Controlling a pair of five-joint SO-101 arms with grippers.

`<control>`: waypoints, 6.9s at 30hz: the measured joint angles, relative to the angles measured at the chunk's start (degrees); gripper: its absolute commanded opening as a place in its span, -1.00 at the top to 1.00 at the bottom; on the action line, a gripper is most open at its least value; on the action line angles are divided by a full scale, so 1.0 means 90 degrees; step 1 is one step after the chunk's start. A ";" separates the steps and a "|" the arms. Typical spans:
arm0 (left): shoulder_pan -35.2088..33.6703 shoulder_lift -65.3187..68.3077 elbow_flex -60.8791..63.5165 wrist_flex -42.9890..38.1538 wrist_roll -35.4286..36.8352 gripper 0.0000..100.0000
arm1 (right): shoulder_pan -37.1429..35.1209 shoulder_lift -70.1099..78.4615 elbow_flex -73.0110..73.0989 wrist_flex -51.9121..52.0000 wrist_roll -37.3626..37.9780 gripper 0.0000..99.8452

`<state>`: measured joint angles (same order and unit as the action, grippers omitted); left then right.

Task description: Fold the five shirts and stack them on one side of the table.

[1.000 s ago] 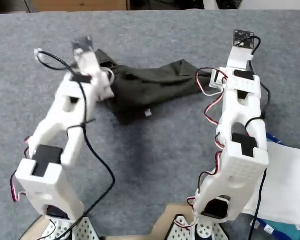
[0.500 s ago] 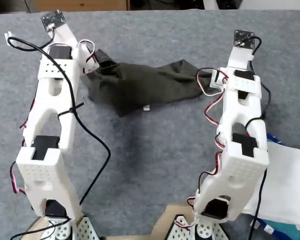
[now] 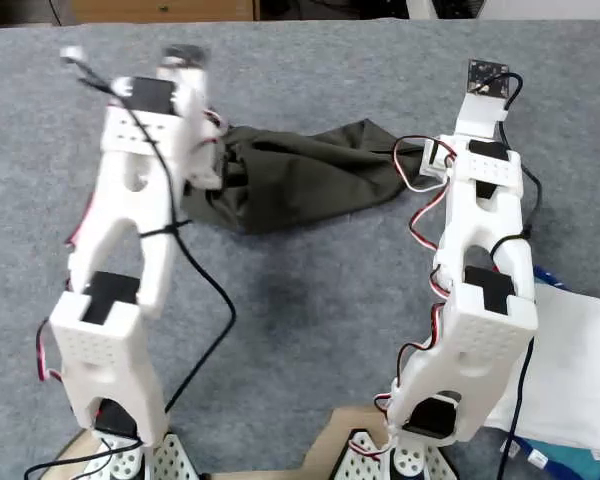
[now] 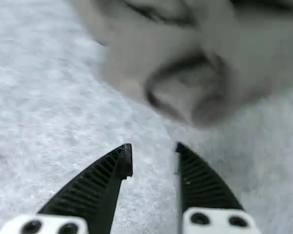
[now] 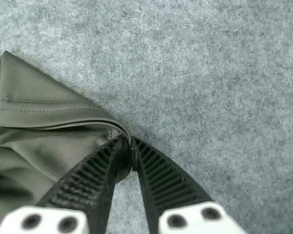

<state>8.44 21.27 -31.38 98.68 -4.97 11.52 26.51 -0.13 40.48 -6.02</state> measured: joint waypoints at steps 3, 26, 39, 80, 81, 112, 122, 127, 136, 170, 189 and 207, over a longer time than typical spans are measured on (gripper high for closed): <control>0.0342 0.0000 0.0469 -0.0215 -0.0059 0.83 | 0.0000 0.0000 0.0000 0.0000 0.0000 0.99; 0.0205 -0.0244 0.2227 -0.3770 0.1788 0.96 | -0.0010 0.0000 0.0000 0.0020 0.0000 0.99; -0.0029 -0.1162 -0.0557 -0.1319 0.2100 0.96 | -0.0322 -0.2549 -0.1035 0.2735 0.1182 0.99; -0.1143 -0.3165 0.5158 -0.4200 -0.0762 0.91 | -0.2559 -0.6711 0.0420 0.4562 0.2618 0.98; -0.1231 -0.3018 0.5158 -0.4337 -0.0762 0.86 | -0.2540 -0.6711 0.0645 0.4562 0.2862 0.98; -0.3643 0.0586 -0.0615 -0.0410 -0.2051 0.62 | -0.2100 -0.8293 0.3897 0.5919 0.4962 0.82; -0.4259 0.0586 0.0156 -0.0420 -0.2559 0.62 | -0.2110 -0.7961 0.3897 0.6730 0.5812 0.82; -0.4962 0.0586 0.0791 -0.0469 -0.3145 0.62 | -0.2100 -0.6779 0.3897 0.6730 0.5812 0.82; -0.6144 -0.0127 0.2676 -0.1162 -0.4015 0.62 | -0.2579 -0.6134 0.3917 0.6730 0.5929 0.82; -0.5568 -0.8381 1.2044 -0.4444 -0.3136 0.61 | -0.3067 -0.4298 0.4816 0.4591 0.5499 0.61; -0.5568 -0.9143 1.2269 -0.4444 -0.3145 0.61 | -0.3028 -0.3692 0.4816 0.4161 0.5470 0.99; -0.5568 -0.9153 1.2288 -0.4444 -0.3145 0.61 | -0.2696 -0.5607 0.4220 0.5148 0.5470 0.88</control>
<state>-41.67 -61.10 79.21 58.68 -33.27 -12.75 -23.96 37.85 86.81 43.21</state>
